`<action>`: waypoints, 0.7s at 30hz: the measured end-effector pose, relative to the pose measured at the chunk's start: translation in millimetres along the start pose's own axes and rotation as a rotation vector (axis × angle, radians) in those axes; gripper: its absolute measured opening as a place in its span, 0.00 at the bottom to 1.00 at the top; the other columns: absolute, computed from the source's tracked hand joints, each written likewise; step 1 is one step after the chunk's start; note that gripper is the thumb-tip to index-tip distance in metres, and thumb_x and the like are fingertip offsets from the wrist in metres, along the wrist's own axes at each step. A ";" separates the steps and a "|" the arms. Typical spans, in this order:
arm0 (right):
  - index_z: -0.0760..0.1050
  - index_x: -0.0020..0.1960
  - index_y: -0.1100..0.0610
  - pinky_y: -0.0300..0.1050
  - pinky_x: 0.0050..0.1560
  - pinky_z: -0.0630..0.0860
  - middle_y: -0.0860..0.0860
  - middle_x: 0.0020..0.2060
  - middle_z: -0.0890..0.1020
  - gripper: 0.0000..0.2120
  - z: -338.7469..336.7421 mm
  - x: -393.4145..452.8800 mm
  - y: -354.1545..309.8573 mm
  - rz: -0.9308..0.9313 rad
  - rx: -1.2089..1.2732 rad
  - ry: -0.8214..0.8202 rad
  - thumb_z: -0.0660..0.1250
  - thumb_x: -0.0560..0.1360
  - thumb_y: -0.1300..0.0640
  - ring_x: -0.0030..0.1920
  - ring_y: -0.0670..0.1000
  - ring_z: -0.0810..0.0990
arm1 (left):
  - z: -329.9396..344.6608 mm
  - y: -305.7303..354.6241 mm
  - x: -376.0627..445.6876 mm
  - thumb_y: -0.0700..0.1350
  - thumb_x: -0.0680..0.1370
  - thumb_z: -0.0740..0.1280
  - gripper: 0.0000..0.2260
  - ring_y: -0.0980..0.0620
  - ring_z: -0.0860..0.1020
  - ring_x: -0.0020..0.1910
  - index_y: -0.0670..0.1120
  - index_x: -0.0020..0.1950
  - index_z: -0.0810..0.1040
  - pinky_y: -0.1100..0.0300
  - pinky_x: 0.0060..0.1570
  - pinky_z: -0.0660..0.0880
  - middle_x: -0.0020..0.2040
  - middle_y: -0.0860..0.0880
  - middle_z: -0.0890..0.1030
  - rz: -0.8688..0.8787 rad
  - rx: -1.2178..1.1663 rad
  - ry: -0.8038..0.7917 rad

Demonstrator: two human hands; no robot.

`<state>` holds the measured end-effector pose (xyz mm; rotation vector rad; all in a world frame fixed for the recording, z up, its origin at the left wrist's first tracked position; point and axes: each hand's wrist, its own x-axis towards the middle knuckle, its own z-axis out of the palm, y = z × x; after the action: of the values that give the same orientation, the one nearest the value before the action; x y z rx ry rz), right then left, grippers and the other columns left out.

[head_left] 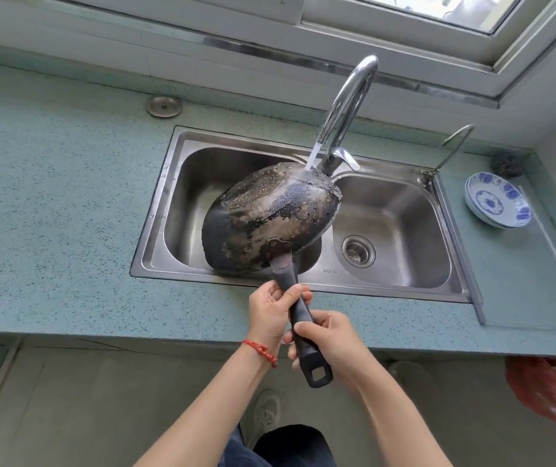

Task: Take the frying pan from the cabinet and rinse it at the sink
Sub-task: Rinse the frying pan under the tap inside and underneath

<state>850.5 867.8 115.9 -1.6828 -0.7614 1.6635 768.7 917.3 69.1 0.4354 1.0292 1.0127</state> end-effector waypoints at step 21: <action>0.74 0.33 0.65 0.40 0.23 0.72 0.61 0.26 0.77 0.09 -1.9 0.7 6.8 -0.094 -0.092 0.218 0.61 0.72 0.68 0.22 0.54 0.75 | 11.4 -4.7 10.5 0.32 0.75 0.61 0.06 0.54 0.81 0.29 0.37 0.40 0.75 0.64 0.34 0.79 0.28 0.48 0.82 -0.135 -0.115 -0.096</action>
<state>852.2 864.1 110.1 -1.8274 -0.8072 1.3734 782.3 925.5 66.1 0.3130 0.8974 0.9158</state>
